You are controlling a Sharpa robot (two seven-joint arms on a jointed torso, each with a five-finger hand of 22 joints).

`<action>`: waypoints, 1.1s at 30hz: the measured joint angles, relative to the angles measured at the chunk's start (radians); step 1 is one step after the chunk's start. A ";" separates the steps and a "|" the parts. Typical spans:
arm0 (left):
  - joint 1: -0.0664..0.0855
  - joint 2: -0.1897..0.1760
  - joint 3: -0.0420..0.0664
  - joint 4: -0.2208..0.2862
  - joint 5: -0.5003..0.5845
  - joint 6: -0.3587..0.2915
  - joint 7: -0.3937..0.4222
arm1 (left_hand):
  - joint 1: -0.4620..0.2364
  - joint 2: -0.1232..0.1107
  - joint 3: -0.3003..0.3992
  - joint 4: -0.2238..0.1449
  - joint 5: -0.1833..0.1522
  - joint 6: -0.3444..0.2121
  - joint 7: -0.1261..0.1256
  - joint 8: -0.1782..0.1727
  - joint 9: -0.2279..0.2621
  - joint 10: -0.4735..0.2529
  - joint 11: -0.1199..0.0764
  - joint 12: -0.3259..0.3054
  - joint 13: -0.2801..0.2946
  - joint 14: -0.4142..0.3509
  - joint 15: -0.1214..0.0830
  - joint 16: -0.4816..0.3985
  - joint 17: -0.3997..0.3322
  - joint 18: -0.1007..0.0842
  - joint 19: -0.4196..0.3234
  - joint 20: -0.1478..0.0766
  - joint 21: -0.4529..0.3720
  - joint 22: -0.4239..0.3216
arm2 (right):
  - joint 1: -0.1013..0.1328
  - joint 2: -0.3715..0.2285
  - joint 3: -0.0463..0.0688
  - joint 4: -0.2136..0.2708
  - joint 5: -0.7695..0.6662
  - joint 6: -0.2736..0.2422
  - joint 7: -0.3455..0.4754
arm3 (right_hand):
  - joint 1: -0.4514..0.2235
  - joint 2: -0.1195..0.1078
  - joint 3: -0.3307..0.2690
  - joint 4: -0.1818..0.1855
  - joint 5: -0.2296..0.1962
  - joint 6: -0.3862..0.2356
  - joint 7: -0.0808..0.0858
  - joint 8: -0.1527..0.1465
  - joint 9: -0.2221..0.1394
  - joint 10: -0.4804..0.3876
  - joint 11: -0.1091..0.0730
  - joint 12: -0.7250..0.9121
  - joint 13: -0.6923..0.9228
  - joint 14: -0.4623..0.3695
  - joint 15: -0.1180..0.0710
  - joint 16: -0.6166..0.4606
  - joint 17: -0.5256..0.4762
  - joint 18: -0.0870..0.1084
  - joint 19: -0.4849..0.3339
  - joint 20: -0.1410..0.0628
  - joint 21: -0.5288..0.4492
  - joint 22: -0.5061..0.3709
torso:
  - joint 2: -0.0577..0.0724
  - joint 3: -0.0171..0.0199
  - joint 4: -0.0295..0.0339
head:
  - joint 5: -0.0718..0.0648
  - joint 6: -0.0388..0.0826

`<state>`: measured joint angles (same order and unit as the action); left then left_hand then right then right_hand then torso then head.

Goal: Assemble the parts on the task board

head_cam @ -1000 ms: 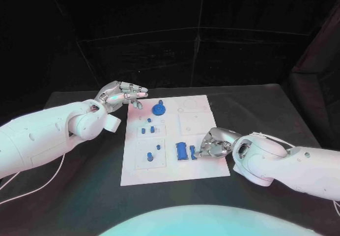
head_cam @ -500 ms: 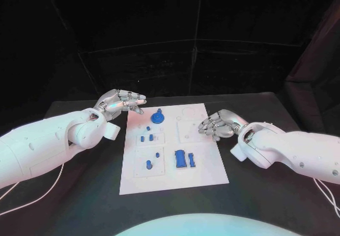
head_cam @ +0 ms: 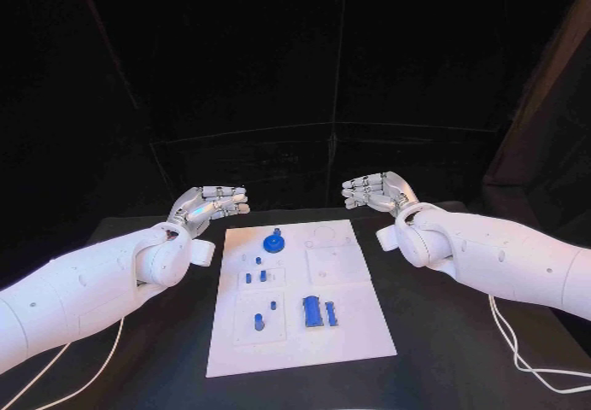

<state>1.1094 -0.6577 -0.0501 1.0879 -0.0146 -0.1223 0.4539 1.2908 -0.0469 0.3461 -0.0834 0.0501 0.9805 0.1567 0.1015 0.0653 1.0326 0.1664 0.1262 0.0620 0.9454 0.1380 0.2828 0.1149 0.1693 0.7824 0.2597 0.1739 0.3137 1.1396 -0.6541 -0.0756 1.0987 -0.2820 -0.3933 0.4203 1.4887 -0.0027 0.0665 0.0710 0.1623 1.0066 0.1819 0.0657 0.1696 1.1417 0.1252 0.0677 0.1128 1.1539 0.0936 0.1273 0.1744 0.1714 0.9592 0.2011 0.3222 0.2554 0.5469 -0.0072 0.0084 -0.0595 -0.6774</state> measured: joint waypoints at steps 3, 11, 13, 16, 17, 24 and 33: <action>-0.008 0.028 0.000 -0.034 0.019 -0.016 0.014 | 0.000 0.000 -0.005 0.005 0.000 0.001 -0.004 -0.008 0.000 0.004 0.004 -0.015 0.000 0.004 0.004 -0.030 -0.013 0.000 -0.005 0.005 -0.019 -0.022 | -0.008 0.048 0.001 -0.064 0.027 0.027 0.025 | -0.016 0.003 0.013 -0.013 -0.004 0.000 0.000 0.000 -0.022 0.000 0.000 0.000 -0.034 0.023 -0.004 -0.022 -0.029 0.000 0.023 -0.001 -0.027 -0.024 | -0.011 0.0025 0.0031 | 0.001 0.008; -0.015 0.040 0.000 -0.043 0.031 -0.032 0.021 | -0.227 0.025 -0.067 0.046 -0.027 -0.165 -0.033 -0.060 -0.033 -0.173 -0.022 -0.061 -0.032 -0.154 -0.016 -0.088 -0.069 -0.008 -0.139 -0.039 -0.052 -0.083 | -0.020 0.070 0.004 -0.085 0.042 0.045 0.035 | -0.279 0.004 -0.019 -0.048 -0.037 -0.168 -0.030 -0.034 -0.063 -0.189 -0.016 -0.036 -0.083 -0.147 -0.050 -0.082 -0.073 -0.002 -0.118 -0.038 -0.096 -0.082 | -0.017 0.0051 0.0062 | 0.009 0.021; -0.017 0.034 0.002 -0.026 0.031 -0.040 0.021 | -0.312 0.032 -0.089 0.057 -0.030 -0.232 -0.043 -0.072 -0.043 -0.242 -0.034 -0.079 -0.041 -0.218 -0.026 -0.104 -0.082 -0.023 -0.191 -0.057 -0.062 -0.101 | -0.022 0.060 0.008 -0.065 0.044 0.039 0.035 | -0.372 0.004 -0.031 -0.057 -0.047 -0.233 -0.041 -0.043 -0.071 -0.263 -0.024 -0.045 -0.091 -0.225 -0.062 -0.095 -0.085 -0.024 -0.183 -0.051 -0.114 -0.095 | -0.015 0.0051 0.0042 | 0.017 0.031; -0.021 0.021 0.007 0.020 0.030 -0.063 0.020 | -0.423 0.038 -0.118 0.067 -0.038 -0.316 -0.056 -0.082 -0.051 -0.331 -0.049 -0.097 -0.049 -0.300 -0.038 -0.124 -0.095 -0.032 -0.257 -0.079 -0.074 -0.125 | -0.029 0.042 0.014 -0.012 0.052 0.022 0.035 | -0.496 0.003 -0.043 -0.063 -0.060 -0.319 -0.057 -0.049 -0.098 -0.361 -0.044 -0.050 -0.099 -0.329 -0.075 -0.107 -0.116 -0.032 -0.270 -0.067 -0.137 -0.113 | -0.012 0.0052 0.0009 | 0.032 0.048; -0.023 0.016 0.009 0.038 0.030 -0.074 0.020 | -0.458 0.039 -0.127 0.070 -0.038 -0.343 -0.060 -0.082 -0.053 -0.360 -0.054 -0.101 -0.051 -0.327 -0.044 -0.130 -0.098 -0.038 -0.279 -0.087 -0.079 -0.133 | -0.032 0.036 0.017 0.008 0.057 0.014 0.035 | -0.534 0.003 -0.046 -0.065 -0.064 -0.346 -0.062 -0.051 -0.108 -0.391 -0.054 -0.054 -0.101 -0.360 -0.078 -0.107 -0.124 -0.040 -0.296 -0.072 -0.144 -0.118 | -0.010 0.0057 -0.0007 | 0.039 0.056; -0.039 -0.043 0.026 0.219 0.029 -0.218 0.023 | -0.674 0.045 -0.185 0.079 -0.042 -0.508 -0.123 -0.094 -0.061 -0.534 -0.109 -0.115 -0.058 -0.487 -0.107 -0.170 -0.109 -0.054 -0.410 -0.132 -0.141 -0.180 | -0.060 -0.041 0.045 0.219 0.113 -0.091 0.044 | -0.783 0.003 -0.055 -0.070 -0.128 -0.518 -0.107 -0.058 -0.151 -0.587 -0.105 -0.060 -0.109 -0.567 -0.089 -0.119 -0.160 -0.056 -0.469 -0.108 -0.190 -0.154 | -0.004 0.0068 -0.0067 | 0.058 0.076; -0.056 -0.105 0.044 0.424 0.027 -0.459 0.033 | -0.865 0.046 -0.233 0.083 -0.046 -0.654 -0.149 -0.094 -0.063 -0.688 -0.153 -0.119 -0.060 -0.629 -0.131 -0.236 -0.113 -0.116 -0.524 -0.186 -0.163 -0.229 | -0.086 -0.111 0.070 0.426 0.208 -0.257 0.066 | -0.998 0.003 -0.061 -0.070 -0.150 -0.667 -0.165 -0.062 -0.165 -0.757 -0.120 -0.060 -0.111 -0.747 -0.092 -0.123 -0.170 -0.090 -0.619 -0.178 -0.238 -0.224 | -0.003 0.0072 -0.0082 | 0.060 0.078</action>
<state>1.0532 -0.7626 -0.0060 1.5118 0.0129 -0.5808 0.4866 0.4262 -0.0005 0.1126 -0.0001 0.0038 0.3263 0.0074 0.0074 0.0021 0.3444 0.0131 0.0072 0.0018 0.3167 0.0073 0.0466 0.0018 0.0536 0.2584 0.0736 0.0114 0.0852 1.0536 -0.7656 -0.0055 1.5246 -0.0736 -0.6498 0.4865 0.4903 0.0004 0.0059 0.0013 0.0122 0.3391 0.0171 0.0040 0.0043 0.3850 0.0050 0.0072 0.0016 0.4073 0.0013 0.0046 0.0042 0.0811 0.3402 0.0233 0.0846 0.0318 0.5440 0.0000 0.0002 0.0000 -0.5999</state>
